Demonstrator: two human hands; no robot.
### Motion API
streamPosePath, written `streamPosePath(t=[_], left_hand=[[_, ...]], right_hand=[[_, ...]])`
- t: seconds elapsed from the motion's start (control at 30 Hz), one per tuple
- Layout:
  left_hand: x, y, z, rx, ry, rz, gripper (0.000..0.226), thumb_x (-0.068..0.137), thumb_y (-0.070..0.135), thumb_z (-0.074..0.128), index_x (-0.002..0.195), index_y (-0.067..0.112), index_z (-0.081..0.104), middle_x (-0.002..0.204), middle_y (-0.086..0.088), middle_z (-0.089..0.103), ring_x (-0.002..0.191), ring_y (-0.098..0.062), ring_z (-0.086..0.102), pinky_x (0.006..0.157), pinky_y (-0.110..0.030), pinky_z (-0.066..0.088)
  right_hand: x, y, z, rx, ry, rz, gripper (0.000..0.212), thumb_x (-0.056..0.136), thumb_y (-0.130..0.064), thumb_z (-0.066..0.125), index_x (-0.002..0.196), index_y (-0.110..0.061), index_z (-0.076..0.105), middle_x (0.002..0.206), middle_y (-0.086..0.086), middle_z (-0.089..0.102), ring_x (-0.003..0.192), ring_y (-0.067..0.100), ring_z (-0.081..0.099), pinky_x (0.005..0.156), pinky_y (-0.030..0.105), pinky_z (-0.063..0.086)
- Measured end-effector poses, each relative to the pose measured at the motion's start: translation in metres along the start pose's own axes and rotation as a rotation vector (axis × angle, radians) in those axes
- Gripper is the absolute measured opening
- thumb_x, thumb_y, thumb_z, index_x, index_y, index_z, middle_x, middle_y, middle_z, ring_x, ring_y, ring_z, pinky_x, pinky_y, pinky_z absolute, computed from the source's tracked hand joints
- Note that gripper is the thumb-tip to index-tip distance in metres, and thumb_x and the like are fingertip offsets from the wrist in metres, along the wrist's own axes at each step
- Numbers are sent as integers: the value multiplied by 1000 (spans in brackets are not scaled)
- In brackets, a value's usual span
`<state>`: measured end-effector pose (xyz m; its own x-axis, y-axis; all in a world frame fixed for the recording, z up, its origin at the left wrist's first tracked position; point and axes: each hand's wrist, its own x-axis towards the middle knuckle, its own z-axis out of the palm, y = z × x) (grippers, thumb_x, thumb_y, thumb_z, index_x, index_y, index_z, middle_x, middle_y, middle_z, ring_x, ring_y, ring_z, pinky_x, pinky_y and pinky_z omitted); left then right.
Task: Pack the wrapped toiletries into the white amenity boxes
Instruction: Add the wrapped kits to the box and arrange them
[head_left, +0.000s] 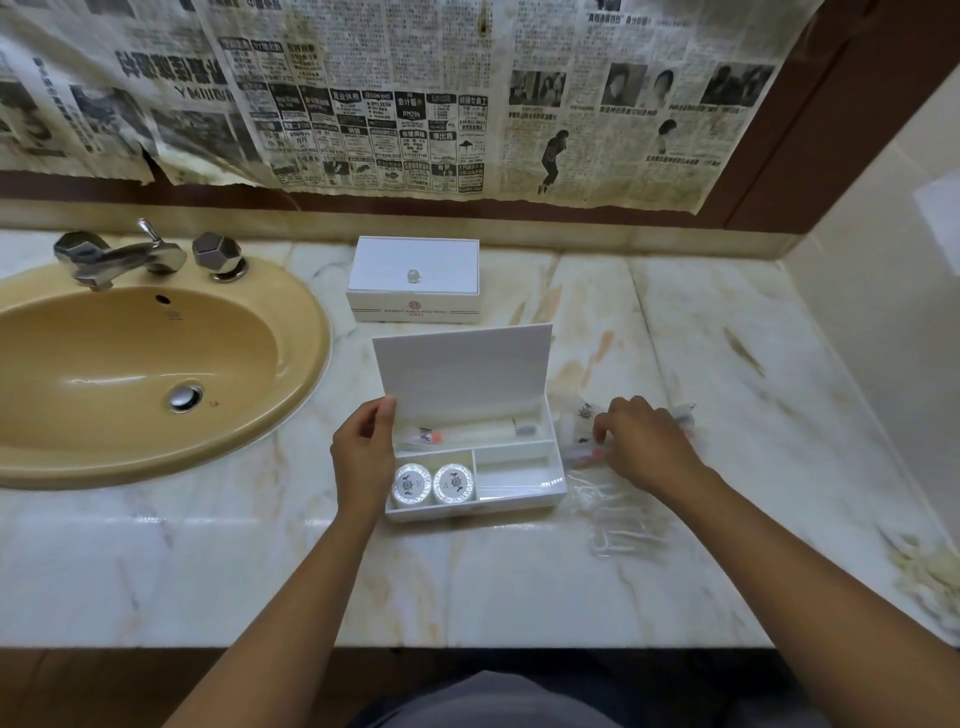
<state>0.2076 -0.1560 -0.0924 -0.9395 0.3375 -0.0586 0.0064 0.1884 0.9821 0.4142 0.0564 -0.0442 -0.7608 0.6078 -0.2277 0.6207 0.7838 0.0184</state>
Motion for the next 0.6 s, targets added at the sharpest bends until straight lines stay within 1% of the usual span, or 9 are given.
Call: streamPosePath(t=[0.1,0.27,0.43,0.53,0.6], left_hand=[[-1,1,0,6,-2,3,13,97,24,58,95,19,69,90,16,68,81,15,60,72,0,41],[-1,1,0,9,-2,9,13,97,23,57,94,19,69,89,15,68,80,14,60,72,-1,42],[0,1,0,4,1,7,14,97,23,57,96,17,70,90,15,68,81,16,60,72,0,41],[0,0,0,6,1,5,15,97,24,57,98,15,70,92,11,69,82,16,60,72,0,41],[0,0,0,7,2,-2,16,97,24,58,98,15,70,92,11,69,82,15,60,72,0,42]], right_hand=[[-2,-1,-1,5,-4,2,21,88,-9,53,95,-23,68,100,-2,59,97,19,50,72,30,33],[-7,-3,-14,36,43,33,26,89,-8,51,100,-21,70,100,-1,63,98,20,54,74,30,38],[-8,-4,-36,87,73,81,27,84,-6,53,95,-24,71,92,2,65,86,22,60,64,27,40],[-7,-9,-54,107,115,73,26,82,-5,54,91,-24,70,89,0,68,80,21,60,62,27,44],[-7,-16,-68,128,134,56,25,83,-7,54,92,-25,70,88,-1,68,76,21,59,60,27,43]])
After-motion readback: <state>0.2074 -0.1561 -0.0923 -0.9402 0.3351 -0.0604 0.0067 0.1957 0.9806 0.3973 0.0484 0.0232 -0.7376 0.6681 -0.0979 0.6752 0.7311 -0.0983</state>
